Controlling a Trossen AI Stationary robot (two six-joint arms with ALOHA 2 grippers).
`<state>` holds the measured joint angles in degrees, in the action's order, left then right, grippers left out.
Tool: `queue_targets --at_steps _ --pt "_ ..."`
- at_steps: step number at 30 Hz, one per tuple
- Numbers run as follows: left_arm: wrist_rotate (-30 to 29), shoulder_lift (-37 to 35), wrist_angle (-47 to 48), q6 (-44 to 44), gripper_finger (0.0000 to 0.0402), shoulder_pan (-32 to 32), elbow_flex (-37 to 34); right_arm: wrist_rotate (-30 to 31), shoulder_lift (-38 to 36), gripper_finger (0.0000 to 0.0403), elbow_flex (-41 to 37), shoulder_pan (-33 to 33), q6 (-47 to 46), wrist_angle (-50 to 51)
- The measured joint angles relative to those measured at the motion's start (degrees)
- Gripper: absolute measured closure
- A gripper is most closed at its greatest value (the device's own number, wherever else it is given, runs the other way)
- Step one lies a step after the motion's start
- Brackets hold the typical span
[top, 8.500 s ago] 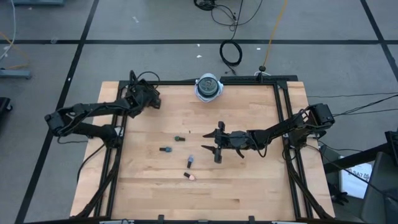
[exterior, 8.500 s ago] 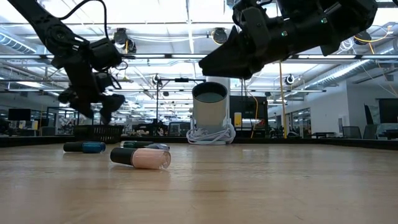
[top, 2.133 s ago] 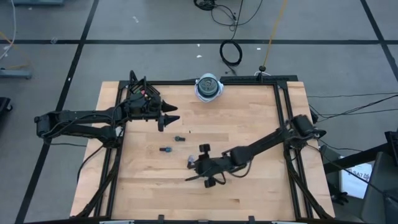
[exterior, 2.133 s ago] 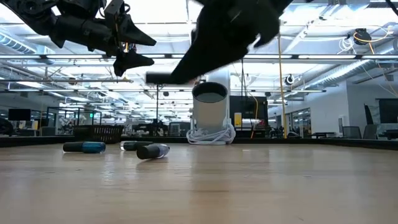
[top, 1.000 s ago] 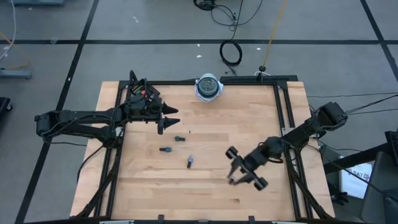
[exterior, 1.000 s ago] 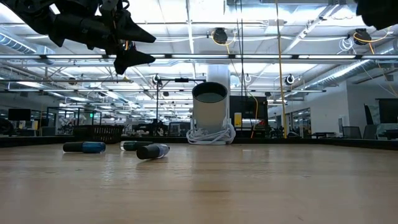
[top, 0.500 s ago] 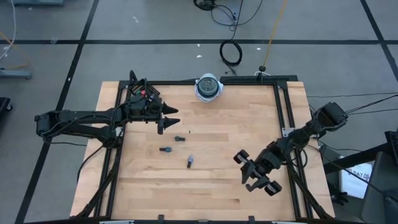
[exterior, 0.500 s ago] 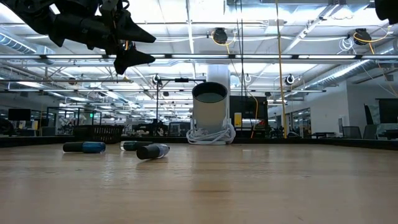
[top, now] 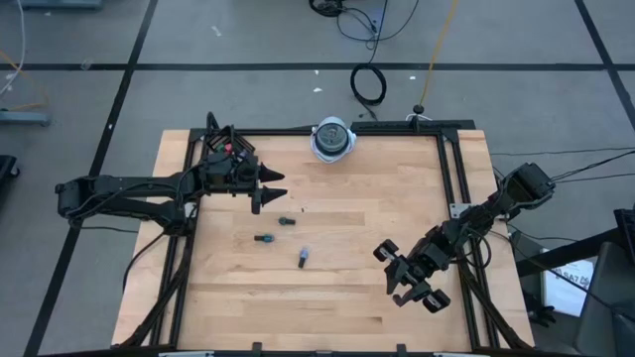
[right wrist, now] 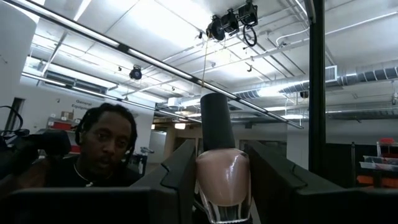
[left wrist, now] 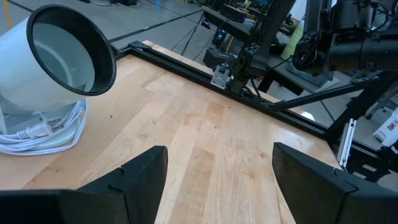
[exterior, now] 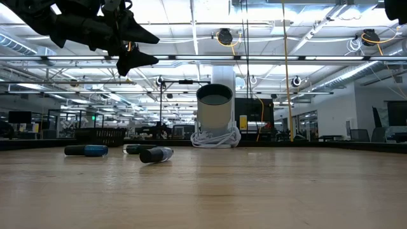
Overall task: Pick & Place Nail Polish
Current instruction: Put the light orange nail polish bottle into the black bin
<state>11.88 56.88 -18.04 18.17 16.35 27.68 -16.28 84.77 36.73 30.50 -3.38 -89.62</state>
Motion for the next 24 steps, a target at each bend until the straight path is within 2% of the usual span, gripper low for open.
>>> queue_targets --at_steps 24 --pt "0.0 0.0 0.0 0.0 0.0123 0.0 0.0 -0.2 0.0 0.0293 0.1 0.0 1.5 1.5"
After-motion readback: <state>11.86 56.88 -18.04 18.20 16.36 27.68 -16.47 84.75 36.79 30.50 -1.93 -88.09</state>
